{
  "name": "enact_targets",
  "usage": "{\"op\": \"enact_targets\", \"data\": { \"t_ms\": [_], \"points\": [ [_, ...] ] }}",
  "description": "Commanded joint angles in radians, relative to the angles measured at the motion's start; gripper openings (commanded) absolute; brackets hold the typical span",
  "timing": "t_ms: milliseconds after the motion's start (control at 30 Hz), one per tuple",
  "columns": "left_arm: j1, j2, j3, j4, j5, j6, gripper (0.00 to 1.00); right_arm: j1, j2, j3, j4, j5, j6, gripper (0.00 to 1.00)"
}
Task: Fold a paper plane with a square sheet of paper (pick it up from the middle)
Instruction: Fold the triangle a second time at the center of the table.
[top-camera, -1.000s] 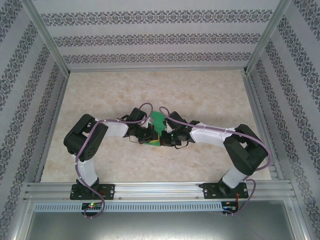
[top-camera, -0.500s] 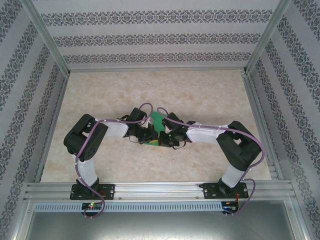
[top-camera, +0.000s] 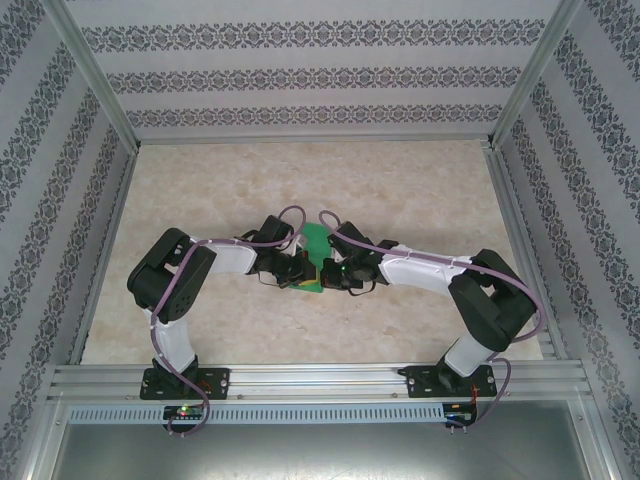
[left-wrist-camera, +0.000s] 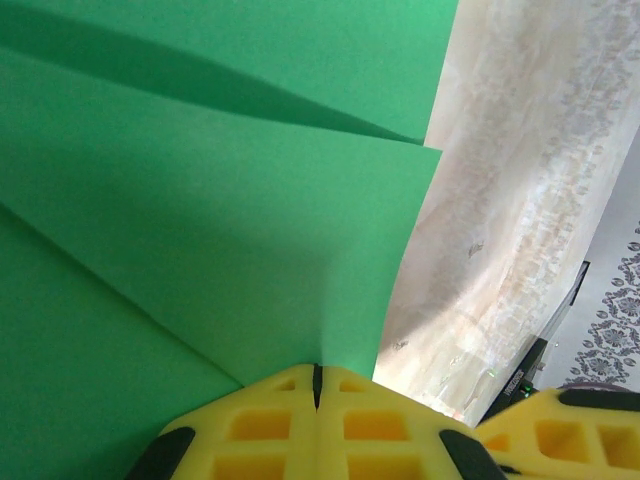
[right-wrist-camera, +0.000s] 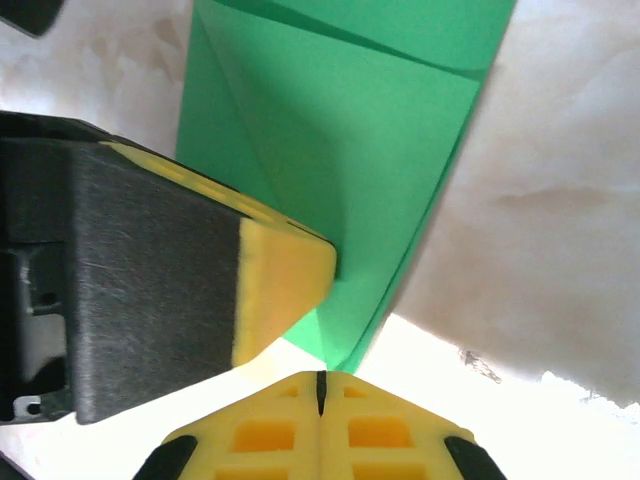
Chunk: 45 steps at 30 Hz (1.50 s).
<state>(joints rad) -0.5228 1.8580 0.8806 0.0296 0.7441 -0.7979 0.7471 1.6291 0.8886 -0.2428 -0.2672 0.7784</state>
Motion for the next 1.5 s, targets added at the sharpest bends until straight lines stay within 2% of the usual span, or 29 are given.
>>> {"op": "enact_targets", "data": {
  "t_ms": [0, 167, 467, 667, 933, 1067, 1467],
  "points": [
    [-0.01, 0.04, -0.026, -0.099, -0.077, -0.009, 0.0, 0.025, 0.015, 0.029, 0.016, -0.015, -0.021, 0.0],
    [-0.01, 0.041, -0.028, -0.1, -0.078, -0.01, 0.0, 0.04, 0.083, 0.058, 0.05, -0.049, -0.015, 0.0],
    [-0.01, 0.039, -0.034, -0.099, -0.081, -0.018, 0.0, 0.044, 0.125, 0.055, 0.043, -0.016, -0.016, 0.0],
    [-0.009, 0.039, -0.035, -0.099, -0.082, -0.023, 0.0, 0.042, 0.087, -0.011, 0.094, 0.022, 0.008, 0.0],
    [-0.01, 0.04, -0.031, -0.104, -0.074, -0.036, 0.0, 0.047, -0.002, -0.136, 0.31, 0.061, 0.114, 0.0],
    [-0.01, 0.04, -0.028, -0.107, -0.074, -0.035, 0.0, 0.048, -0.042, -0.173, 0.361, 0.076, 0.149, 0.0],
    [-0.008, 0.04, -0.023, -0.121, -0.075, -0.038, 0.0, 0.049, 0.034, -0.177, 0.387, 0.075, 0.238, 0.0]
  ]
}}
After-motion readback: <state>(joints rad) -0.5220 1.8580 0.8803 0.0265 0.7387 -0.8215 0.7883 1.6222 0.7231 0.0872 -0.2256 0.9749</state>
